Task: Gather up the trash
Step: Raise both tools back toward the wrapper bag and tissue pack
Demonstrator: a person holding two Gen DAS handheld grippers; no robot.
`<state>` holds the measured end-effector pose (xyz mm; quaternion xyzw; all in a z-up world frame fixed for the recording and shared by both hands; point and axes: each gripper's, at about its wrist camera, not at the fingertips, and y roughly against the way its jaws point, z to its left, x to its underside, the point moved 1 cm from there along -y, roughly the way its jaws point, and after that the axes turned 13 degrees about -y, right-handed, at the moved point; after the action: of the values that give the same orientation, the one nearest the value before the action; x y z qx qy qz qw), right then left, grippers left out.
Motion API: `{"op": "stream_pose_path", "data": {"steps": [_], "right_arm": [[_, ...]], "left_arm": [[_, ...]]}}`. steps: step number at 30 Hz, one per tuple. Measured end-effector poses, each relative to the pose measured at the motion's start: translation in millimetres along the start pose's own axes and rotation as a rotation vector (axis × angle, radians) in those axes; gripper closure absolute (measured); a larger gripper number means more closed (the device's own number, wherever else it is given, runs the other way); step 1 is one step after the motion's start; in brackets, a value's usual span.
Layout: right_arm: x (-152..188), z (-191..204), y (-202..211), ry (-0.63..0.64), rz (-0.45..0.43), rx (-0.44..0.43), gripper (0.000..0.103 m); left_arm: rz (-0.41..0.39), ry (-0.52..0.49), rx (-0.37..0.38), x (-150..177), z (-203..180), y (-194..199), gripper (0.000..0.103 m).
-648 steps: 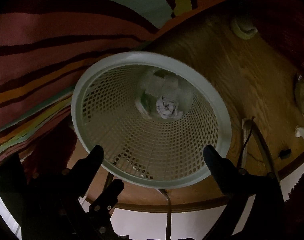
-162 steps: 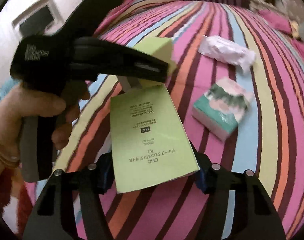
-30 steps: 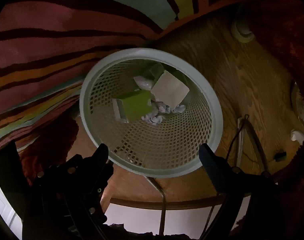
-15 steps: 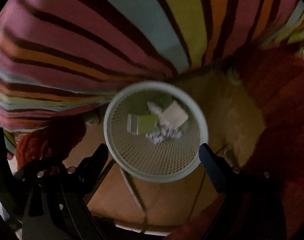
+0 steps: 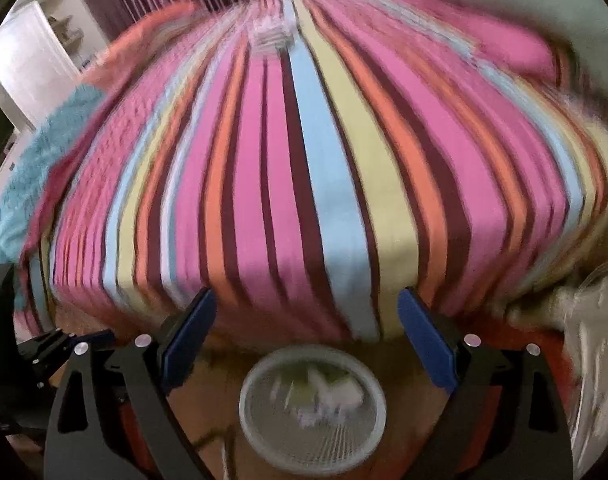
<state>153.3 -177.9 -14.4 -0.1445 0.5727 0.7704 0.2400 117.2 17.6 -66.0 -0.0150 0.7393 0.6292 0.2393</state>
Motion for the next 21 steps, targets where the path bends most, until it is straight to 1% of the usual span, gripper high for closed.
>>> {"op": "stream_pose_path", "data": {"steps": [1, 2, 4, 8, 11, 15, 17, 21], "right_arm": [[-10, 4, -1, 0.002, -0.026, -0.007, 0.015], [-22, 9, -6, 0.001, -0.051, -0.013, 0.015], [-42, 17, -15, 0.0, -0.077, -0.02, 0.015], [-87, 36, -38, 0.019, -0.123, -0.011, 0.015], [-113, 53, -59, 0.036, -0.137, -0.005, 0.015], [-140, 72, -78, 0.058, -0.152, 0.004, 0.015], [-151, 79, -88, 0.067, -0.159, 0.012, 0.015], [-172, 89, -107, 0.063, -0.155, 0.017, 0.015]], "left_arm": [[-0.026, -0.015, -0.017, -9, 5, 3, 0.02], [-0.05, -0.036, -0.053, -22, 12, 4, 0.02], [-0.076, -0.051, -0.094, -43, 24, 2, 0.02], [-0.124, -0.07, -0.122, -87, 48, -2, 0.02], [-0.163, -0.097, -0.157, -122, 63, 0, 0.02], [-0.204, -0.103, -0.163, -169, 91, -4, 0.02], [-0.213, -0.102, -0.173, -189, 102, -10, 0.02], [-0.229, -0.113, -0.178, -221, 126, -18, 0.02]]}}
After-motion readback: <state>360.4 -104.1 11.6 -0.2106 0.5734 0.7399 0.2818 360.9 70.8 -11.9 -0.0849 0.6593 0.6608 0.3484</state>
